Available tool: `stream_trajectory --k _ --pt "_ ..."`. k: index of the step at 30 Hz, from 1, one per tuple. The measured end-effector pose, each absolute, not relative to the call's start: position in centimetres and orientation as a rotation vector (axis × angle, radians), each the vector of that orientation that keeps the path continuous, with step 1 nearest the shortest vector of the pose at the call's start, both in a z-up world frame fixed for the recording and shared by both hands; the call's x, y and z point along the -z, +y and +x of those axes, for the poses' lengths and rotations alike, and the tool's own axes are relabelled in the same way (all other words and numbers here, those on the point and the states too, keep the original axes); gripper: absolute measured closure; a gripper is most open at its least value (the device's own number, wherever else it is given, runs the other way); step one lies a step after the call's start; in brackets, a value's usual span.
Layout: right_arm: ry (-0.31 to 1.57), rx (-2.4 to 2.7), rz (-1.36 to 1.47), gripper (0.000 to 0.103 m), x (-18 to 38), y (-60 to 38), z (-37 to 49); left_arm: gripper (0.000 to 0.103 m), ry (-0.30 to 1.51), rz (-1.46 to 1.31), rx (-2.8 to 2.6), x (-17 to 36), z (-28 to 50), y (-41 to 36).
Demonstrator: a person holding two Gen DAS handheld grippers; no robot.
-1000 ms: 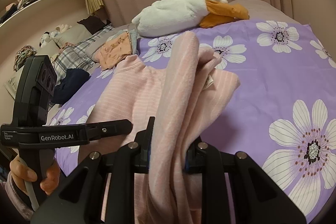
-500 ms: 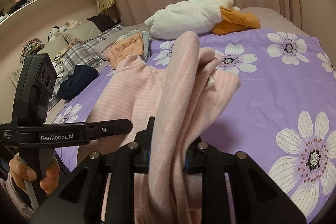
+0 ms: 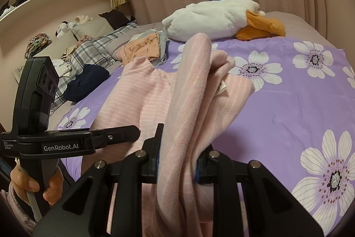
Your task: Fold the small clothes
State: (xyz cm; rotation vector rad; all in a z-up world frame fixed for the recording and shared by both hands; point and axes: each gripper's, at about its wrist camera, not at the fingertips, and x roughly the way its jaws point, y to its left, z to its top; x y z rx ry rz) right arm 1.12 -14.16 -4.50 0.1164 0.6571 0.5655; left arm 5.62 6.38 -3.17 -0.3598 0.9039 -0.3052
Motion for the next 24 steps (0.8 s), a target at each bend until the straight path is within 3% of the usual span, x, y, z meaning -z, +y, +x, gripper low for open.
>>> stream_trajectory --k 24 --pt "0.671 -0.616 0.074 0.080 4.5 -10.4 4.7 0.064 0.892 -0.360 0.253 3.4 8.1 9.6"
